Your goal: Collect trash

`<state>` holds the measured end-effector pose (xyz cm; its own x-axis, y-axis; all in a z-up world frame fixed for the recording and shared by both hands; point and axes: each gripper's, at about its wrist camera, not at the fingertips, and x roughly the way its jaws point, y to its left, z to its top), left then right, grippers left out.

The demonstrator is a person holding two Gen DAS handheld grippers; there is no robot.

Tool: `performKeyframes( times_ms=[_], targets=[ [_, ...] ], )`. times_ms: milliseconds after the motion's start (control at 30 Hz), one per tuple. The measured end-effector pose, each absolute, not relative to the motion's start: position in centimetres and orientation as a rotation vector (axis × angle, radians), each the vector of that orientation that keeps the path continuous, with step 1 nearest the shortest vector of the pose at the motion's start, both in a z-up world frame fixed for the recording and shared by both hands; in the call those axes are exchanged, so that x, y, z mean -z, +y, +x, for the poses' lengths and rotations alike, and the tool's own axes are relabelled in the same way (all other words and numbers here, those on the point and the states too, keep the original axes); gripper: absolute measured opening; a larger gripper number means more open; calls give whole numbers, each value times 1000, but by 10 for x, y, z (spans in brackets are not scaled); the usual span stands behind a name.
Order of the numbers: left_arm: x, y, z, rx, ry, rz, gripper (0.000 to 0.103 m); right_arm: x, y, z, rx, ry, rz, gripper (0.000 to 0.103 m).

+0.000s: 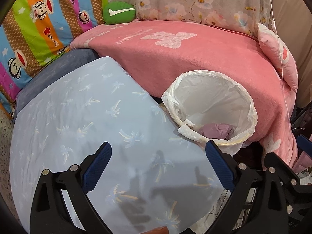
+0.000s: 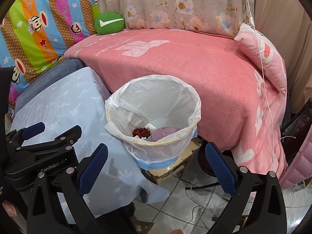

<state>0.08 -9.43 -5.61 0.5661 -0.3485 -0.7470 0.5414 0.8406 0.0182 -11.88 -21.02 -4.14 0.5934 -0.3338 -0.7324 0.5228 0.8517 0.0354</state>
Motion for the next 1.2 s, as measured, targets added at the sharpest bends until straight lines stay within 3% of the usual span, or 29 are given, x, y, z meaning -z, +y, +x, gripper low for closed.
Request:
performKeyframes(
  times_ms=[1200],
  targets=[
    [64, -101, -4, 499, 827, 272, 93, 50, -213, -121, 515, 798, 271, 98]
  ],
)
